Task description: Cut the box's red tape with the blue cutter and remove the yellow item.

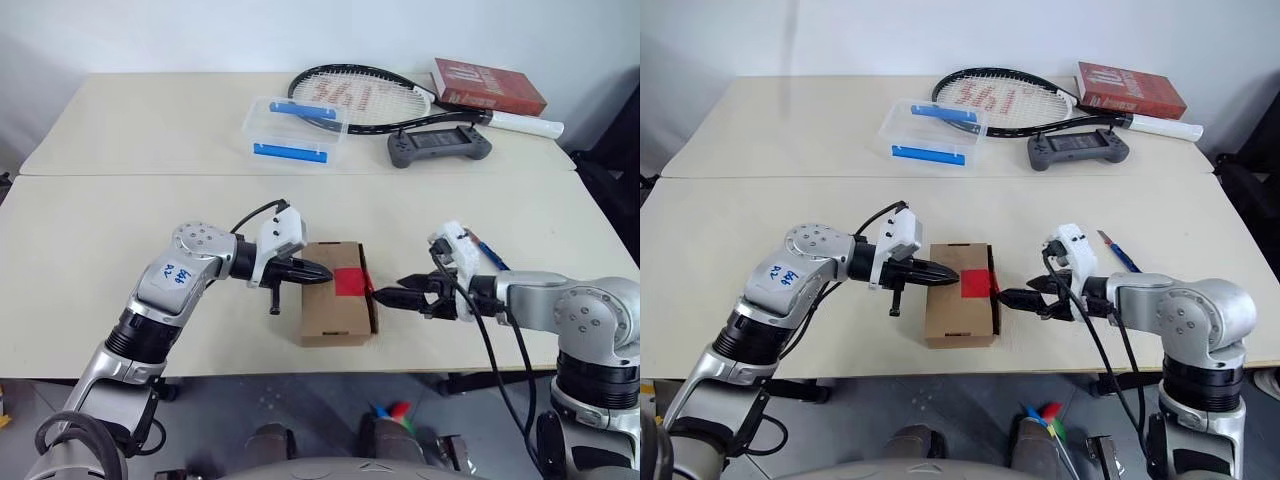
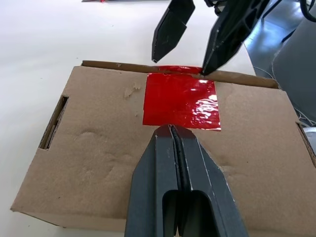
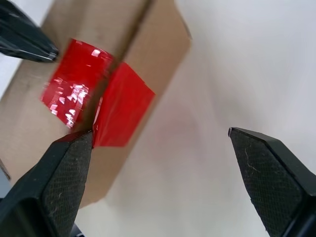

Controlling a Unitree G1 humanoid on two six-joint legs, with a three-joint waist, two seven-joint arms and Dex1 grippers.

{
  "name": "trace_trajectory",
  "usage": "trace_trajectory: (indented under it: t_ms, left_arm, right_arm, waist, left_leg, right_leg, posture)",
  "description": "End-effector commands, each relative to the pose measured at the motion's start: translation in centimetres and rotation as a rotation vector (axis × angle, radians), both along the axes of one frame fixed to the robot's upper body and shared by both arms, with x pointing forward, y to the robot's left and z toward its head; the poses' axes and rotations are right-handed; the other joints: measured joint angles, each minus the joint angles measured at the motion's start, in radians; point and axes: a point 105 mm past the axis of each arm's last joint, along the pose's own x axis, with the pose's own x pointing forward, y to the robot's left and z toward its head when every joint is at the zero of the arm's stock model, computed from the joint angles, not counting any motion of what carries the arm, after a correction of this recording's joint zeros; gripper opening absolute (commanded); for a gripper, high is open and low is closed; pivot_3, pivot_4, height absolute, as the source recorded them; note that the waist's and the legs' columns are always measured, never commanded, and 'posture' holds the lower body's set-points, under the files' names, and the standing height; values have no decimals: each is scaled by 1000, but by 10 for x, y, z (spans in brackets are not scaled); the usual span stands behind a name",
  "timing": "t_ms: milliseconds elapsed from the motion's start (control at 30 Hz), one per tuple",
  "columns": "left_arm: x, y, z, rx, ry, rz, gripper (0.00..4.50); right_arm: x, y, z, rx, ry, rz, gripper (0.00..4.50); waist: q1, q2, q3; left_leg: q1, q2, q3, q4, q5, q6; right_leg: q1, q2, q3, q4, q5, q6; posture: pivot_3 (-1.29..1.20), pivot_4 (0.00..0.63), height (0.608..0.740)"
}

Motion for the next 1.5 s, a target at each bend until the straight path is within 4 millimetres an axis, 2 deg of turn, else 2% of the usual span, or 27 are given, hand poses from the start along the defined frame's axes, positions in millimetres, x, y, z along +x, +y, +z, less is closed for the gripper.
trace_trajectory:
  t_ms: [33,233,333,500,667,767,867,1133,1200,1333,1500]
  left_arm:
    - [-4,3,-22,54,58,1,0]
    - [-4,2,-25,62,56,-8,0]
    - [-5,1,-26,64,54,-13,0]
    - [-5,-1,-26,60,54,-15,0]
    - [-6,-3,-27,58,57,-21,0]
    - [-7,-4,-28,63,57,-25,0]
    - [-8,-4,-29,70,57,-25,0]
    - [-9,-4,-30,72,55,-21,0]
    - [-9,-4,-29,70,50,-16,0]
    - [-10,-2,-27,72,46,-12,0]
    - [-12,0,-27,70,40,-7,0]
  right_arm:
    - [0,-7,0,-2,7,-32,4483]
    - [2,11,4,-51,-37,11,4483]
    - [5,13,3,-167,-62,15,4483]
    - [11,18,8,-204,-96,5,4483]
    - [19,4,-2,-390,-137,-38,4483]
    - [26,-11,-10,-489,-169,-77,4483]
    - [31,-19,-13,-524,-192,-95,4483]
    - [30,-7,-13,-438,-224,-71,4483]
    - [27,-12,-5,-363,-200,-83,4483]
    - [18,-41,7,-287,-132,-70,4483]
    - [6,-47,24,115,53,-9,4483]
  waist:
    - [0,0,0]
    - [-1,0,0]
    - [-1,1,-1]
    - [-1,0,-2]
    - [0,0,-3]
    - [1,-2,-6]
    - [-2,-1,-6]
    - [-3,-1,-6]
    - [-1,-1,-6]
    - [2,-1,-6]
    - [-1,-1,-6]
  left_leg:
    - [0,0,0,0,0,0]
    - [0,0,0,0,0,0]
    - [1,0,0,0,0,0]
    - [1,0,0,0,0,0]
    - [1,0,0,0,0,0]
    - [1,0,-1,0,0,0]
    - [0,-1,0,0,0,1]
    - [1,0,0,0,0,1]
    - [1,0,0,0,0,1]
    - [-1,0,0,0,0,1]
    - [1,0,0,-1,-1,2]
  right_leg:
    - [0,0,0,0,0,0]
    - [0,0,0,0,0,0]
    - [0,0,1,0,0,0]
    - [0,0,1,0,0,0]
    - [0,0,1,0,0,0]
    - [1,0,1,-1,0,0]
    - [1,0,1,-2,0,0]
    - [1,0,1,-2,0,0]
    - [1,0,1,-2,0,0]
    - [1,0,1,-3,0,0]
    - [1,0,1,-3,0,0]
  posture:
    - [0,150,740]
    - [0,150,740]
    - [0,150,740]
    - [0,150,740]
    - [0,150,740]
    - [0,150,740]
    - [0,150,740]
    - [0,150,740]
    - [0,150,740]
    - [0,150,740]
    - [0,150,740]
